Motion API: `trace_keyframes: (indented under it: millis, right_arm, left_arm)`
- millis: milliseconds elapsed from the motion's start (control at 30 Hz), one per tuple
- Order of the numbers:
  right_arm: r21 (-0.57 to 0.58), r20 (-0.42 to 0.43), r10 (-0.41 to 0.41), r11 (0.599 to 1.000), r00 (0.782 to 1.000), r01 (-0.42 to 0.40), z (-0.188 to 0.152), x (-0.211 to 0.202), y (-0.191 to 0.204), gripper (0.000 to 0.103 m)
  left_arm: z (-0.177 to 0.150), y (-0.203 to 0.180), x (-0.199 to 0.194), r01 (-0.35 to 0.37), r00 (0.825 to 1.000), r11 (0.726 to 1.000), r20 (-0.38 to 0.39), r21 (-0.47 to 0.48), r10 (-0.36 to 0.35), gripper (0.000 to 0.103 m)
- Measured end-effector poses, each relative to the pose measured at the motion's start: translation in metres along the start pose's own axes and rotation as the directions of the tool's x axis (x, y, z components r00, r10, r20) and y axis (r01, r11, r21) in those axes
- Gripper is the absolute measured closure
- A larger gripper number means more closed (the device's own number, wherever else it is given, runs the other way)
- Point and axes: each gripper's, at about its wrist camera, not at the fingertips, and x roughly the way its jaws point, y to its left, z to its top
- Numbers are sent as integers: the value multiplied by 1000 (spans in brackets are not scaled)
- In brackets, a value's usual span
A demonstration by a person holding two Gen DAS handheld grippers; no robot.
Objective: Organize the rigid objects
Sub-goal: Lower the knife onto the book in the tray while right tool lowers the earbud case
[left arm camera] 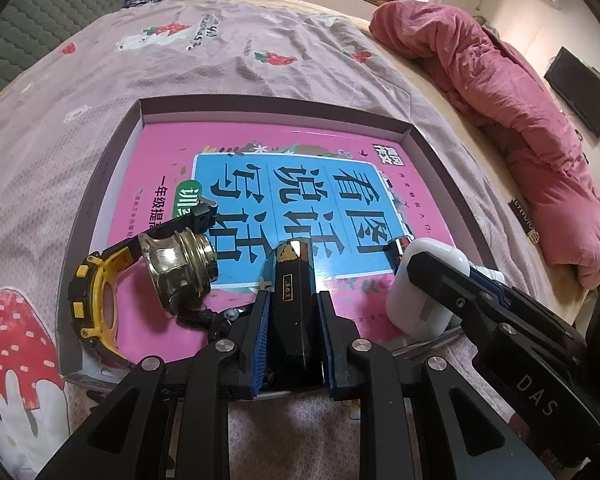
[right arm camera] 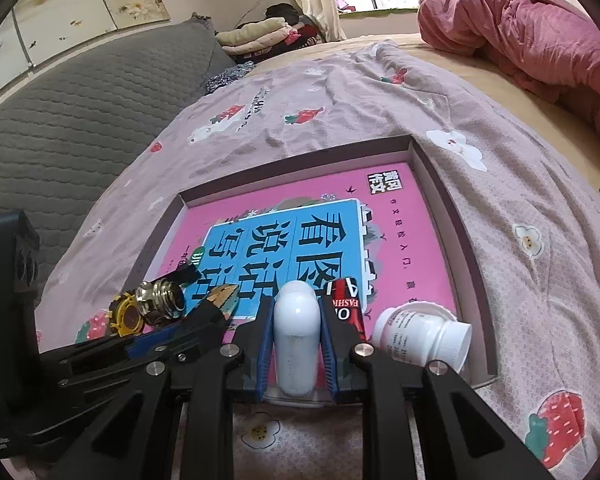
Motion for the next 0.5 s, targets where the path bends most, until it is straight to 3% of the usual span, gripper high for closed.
trace_keyframes:
  millis: [500]
  right_arm:
    - [-59, -18, -45, 997, 999, 44, -2, 6, 10, 81]
  left_arm:
    - [0, 1, 2, 2, 1000, 1000, -5, -4, -2, 80]
